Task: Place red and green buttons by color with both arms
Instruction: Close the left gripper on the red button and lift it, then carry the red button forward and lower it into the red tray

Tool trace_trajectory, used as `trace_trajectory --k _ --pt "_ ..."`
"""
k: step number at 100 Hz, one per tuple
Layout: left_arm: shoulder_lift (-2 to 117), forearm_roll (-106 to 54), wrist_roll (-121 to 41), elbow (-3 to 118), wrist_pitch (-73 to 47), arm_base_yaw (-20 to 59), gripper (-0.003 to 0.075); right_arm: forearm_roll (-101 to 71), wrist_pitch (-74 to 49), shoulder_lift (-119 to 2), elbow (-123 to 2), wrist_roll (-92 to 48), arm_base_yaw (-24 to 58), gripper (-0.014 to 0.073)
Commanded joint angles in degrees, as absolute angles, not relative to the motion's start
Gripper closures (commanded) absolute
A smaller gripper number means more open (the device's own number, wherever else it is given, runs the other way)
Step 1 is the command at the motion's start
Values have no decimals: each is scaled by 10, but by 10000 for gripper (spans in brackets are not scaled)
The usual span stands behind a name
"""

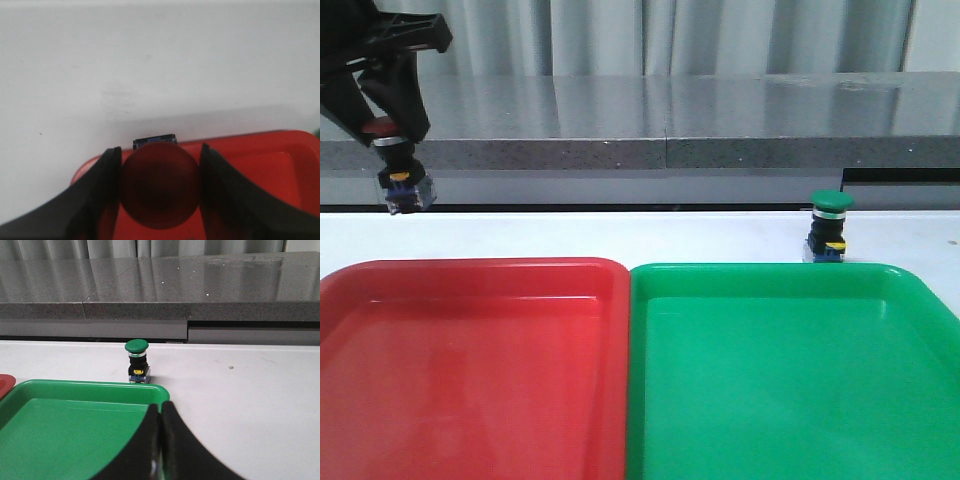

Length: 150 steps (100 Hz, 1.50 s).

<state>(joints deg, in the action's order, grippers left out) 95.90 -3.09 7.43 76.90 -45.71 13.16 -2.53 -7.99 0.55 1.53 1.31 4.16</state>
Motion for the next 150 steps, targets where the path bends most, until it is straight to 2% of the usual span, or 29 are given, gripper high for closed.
trace_trajectory --k 1,18,49,150 --pt "915 -35 99 756 -427 140 636 -20 -30 16 7 11 39 660" --pt "884 -36 124 688 -390 162 636 -20 -30 16 7 11 39 660" --pt "879 -36 157 646 -350 218 636 -20 -30 16 7 11 39 660" --pt "906 -46 162 559 -269 224 635 -20 -30 16 7 11 39 660"
